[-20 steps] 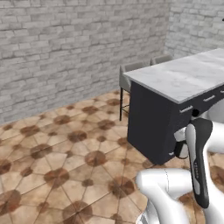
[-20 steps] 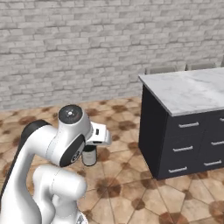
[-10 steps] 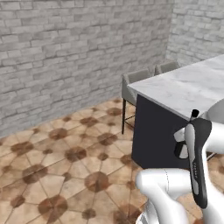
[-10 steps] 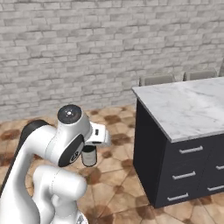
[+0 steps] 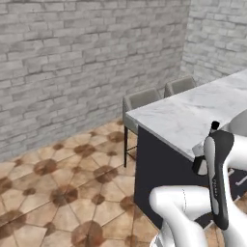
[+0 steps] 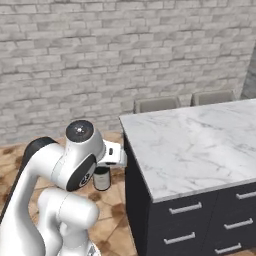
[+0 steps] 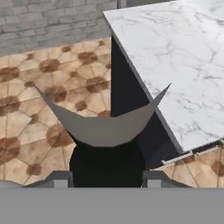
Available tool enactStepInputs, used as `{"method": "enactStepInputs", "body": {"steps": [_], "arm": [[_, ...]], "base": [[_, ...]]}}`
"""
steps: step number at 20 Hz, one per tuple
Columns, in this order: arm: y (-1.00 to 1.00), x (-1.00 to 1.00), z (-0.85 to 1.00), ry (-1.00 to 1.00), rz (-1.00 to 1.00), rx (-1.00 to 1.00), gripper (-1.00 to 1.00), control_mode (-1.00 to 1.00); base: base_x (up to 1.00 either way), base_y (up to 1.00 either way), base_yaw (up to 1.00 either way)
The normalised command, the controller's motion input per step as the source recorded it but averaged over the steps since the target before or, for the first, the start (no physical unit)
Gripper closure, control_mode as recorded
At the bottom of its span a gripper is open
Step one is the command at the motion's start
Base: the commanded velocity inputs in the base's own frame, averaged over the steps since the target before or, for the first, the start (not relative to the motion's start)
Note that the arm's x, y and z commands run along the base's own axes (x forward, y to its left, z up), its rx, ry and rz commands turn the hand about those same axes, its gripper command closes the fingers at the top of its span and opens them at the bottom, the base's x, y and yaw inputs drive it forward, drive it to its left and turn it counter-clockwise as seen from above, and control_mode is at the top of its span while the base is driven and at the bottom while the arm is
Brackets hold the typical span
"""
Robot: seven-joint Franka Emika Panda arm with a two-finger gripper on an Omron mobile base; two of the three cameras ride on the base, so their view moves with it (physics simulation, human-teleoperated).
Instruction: Move the drinks to the dining counter.
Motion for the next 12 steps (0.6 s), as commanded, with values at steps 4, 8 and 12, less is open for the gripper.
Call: {"method": "enactStepInputs", "body": {"steps": [4,8,12], "arm": [[0.0,0.0,0.0,0.0,0.0,0.0,1.0,1.0],[0.0,0.0,0.0,0.0,0.0,0.0,1.0,1.0],[0.0,0.0,0.0,0.0,0.0,0.0,1.0,1.0]], "base": [[0.32,-1.0,0.01],[0.0,-1.0,-0.16],[0.18,-0.99,-0.06]]}}
